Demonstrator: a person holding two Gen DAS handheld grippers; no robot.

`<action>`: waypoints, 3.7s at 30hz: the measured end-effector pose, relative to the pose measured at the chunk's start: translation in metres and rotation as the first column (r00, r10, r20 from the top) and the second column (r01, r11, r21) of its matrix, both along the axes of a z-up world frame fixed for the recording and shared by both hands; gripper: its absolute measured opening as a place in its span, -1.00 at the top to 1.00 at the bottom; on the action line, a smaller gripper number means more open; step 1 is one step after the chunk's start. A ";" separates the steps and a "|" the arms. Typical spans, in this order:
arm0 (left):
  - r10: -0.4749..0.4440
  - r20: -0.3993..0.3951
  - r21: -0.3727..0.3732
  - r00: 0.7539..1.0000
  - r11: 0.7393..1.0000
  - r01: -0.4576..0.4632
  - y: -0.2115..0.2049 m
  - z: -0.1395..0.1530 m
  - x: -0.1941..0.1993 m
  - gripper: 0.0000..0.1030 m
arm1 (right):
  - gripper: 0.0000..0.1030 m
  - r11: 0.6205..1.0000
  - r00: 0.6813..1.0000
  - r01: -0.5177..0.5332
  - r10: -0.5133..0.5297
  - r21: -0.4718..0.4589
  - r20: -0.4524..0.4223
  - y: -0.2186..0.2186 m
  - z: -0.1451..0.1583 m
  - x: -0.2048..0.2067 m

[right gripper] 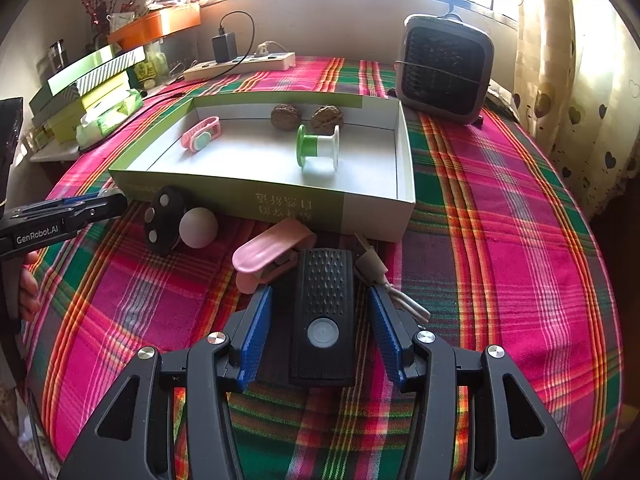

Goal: Organize objects
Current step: 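Move the left gripper to the white-capped jar while the right gripper moves to the black remote, then close the right gripper on the black remote while the left gripper grasps the jar, then lift the jar and remote and carry both over the tray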

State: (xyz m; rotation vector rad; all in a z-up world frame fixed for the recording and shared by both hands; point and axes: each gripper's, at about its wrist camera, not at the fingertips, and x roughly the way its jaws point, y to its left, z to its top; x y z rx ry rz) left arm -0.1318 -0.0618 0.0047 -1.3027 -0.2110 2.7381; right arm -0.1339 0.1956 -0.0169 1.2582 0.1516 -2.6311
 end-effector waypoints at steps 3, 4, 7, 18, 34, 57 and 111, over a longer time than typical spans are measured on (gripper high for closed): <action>0.006 -0.001 0.003 1.000 1.000 -0.006 0.001 0.000 0.000 0.21 | 0.03 1.000 1.000 0.003 -0.003 0.004 -0.001 -0.001 0.000 0.000; 0.007 -0.001 0.002 1.000 1.000 -0.007 0.002 0.000 0.000 0.21 | 0.03 1.000 1.000 0.004 -0.004 0.004 -0.001 -0.001 0.000 0.000; 0.010 -0.001 0.006 1.000 1.000 -0.010 0.001 0.000 0.000 0.21 | 0.03 1.000 1.000 0.005 -0.005 0.003 -0.001 0.000 0.000 0.000; 0.028 0.002 -0.007 1.000 1.000 -0.028 -0.003 0.000 0.001 0.40 | 0.20 1.000 1.000 0.027 -0.027 -0.007 -0.004 0.003 0.001 0.000; 0.051 0.004 -0.013 0.999 0.999 -0.050 -0.006 -0.001 0.001 0.65 | 0.45 1.000 1.000 0.027 -0.027 -0.008 -0.007 0.004 0.002 0.001; 0.049 0.003 -0.028 0.999 0.998 -0.049 -0.005 -0.001 0.003 0.67 | 0.45 1.000 1.000 0.020 -0.020 -0.003 -0.006 0.002 0.002 0.002; -0.047 -0.076 -0.030 0.996 0.999 0.044 0.031 0.051 -0.018 0.67 | 0.45 0.998 0.997 0.006 -0.011 -0.065 -0.078 0.006 0.058 -0.033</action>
